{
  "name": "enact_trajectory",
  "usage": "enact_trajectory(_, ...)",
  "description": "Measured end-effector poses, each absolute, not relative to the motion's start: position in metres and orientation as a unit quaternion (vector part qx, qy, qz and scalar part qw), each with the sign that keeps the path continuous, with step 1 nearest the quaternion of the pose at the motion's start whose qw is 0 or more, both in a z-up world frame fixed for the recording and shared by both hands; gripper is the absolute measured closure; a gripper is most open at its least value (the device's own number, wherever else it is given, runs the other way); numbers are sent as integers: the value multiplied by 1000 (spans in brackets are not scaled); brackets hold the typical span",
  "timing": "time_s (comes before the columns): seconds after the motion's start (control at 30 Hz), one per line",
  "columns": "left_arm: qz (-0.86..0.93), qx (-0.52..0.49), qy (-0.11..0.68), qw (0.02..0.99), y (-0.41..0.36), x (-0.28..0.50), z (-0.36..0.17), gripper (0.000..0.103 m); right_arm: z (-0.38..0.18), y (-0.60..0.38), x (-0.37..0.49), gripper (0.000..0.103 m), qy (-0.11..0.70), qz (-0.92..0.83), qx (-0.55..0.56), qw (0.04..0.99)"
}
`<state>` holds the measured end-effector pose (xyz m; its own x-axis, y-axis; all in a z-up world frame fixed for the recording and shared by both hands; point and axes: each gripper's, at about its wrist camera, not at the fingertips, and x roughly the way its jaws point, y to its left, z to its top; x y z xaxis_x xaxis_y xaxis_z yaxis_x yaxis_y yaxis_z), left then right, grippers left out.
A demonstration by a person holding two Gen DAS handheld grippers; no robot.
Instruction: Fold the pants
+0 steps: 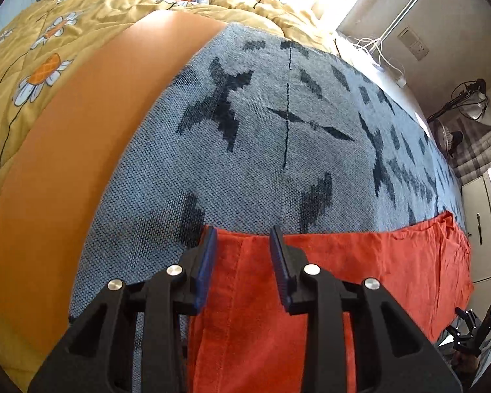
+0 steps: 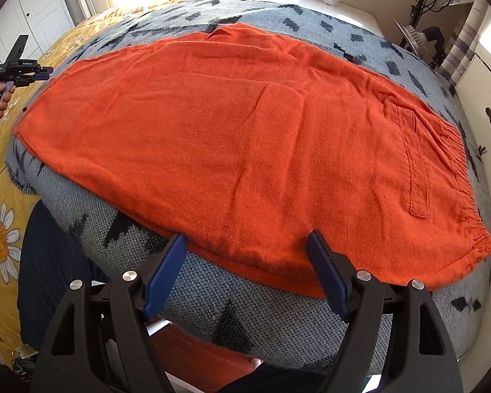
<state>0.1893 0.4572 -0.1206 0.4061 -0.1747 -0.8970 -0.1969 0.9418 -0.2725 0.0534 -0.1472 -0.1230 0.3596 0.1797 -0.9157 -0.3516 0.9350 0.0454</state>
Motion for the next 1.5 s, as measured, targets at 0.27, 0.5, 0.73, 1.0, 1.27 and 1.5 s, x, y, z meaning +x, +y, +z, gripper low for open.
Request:
enact_trajectory(0.27, 6, -152, 568, 809, 455, 192, -135, 72, -122, -149, 56, 27, 546, 167, -66, 818)
enact_trajectory(0.5, 21, -132, 558, 819, 458, 192, -127, 96, -113, -156, 61, 27, 541, 159, -41, 825)
enact_trajectory(0.73, 55, -155, 550, 819, 471, 193, -134, 96, -87, -168, 75, 27, 503, 149, -11, 851)
enact_trajectory(1.0, 50, -164, 487, 856, 433, 182, -90, 93, -86, -207, 111, 27, 491, 86, -13, 867)
enact_trajectory(1.27, -196, -91, 465, 858, 193, 230, -71, 84, -101, -235, 177, 27, 473, 10, -38, 880)
enact_trajectory(1.5, -244, 80, 504, 825, 52, 261, -129, 86, -106, -300, 173, 27, 450, -48, -17, 891)
